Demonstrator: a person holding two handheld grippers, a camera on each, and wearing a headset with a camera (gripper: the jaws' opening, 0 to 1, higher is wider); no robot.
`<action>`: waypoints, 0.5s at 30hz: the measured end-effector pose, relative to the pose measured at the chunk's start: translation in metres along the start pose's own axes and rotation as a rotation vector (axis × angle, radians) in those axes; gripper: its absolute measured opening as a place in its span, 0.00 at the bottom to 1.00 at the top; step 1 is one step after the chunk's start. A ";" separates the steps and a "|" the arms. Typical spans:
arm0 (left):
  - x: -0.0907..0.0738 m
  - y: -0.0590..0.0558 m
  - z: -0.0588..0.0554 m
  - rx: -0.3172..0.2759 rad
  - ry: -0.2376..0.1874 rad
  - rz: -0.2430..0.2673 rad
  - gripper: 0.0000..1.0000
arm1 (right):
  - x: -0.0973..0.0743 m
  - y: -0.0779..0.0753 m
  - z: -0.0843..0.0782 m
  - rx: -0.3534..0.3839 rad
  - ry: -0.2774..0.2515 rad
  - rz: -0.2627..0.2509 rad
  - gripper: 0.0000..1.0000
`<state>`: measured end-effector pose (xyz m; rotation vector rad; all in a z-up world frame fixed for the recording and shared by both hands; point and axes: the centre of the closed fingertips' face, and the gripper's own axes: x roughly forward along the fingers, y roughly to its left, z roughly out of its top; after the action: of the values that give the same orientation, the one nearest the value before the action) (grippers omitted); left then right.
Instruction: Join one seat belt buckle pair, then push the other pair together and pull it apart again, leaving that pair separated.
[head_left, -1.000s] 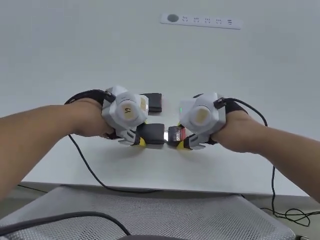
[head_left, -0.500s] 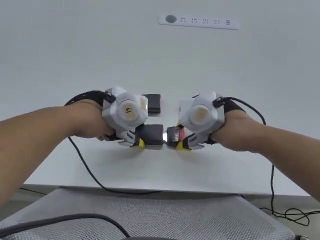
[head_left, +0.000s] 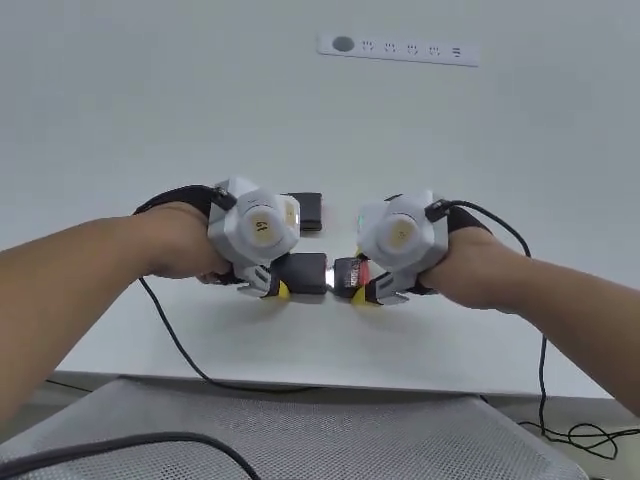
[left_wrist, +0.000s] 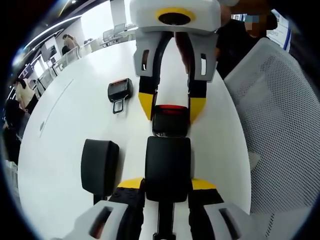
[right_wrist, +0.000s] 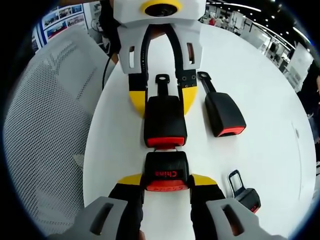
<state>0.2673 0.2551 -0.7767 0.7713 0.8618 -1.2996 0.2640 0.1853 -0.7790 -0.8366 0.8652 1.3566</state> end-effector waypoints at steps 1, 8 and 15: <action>0.000 0.001 0.000 -0.001 0.000 0.005 0.36 | 0.000 0.000 0.000 0.002 0.001 0.000 0.33; -0.008 -0.005 0.011 -0.008 -0.021 0.010 0.41 | -0.005 -0.001 0.002 0.015 0.010 -0.014 0.34; -0.025 0.000 0.022 -0.029 -0.072 0.025 0.41 | -0.021 -0.002 0.010 0.013 -0.016 -0.015 0.33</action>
<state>0.2676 0.2476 -0.7443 0.7063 0.8097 -1.2827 0.2659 0.1841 -0.7558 -0.8195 0.8531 1.3410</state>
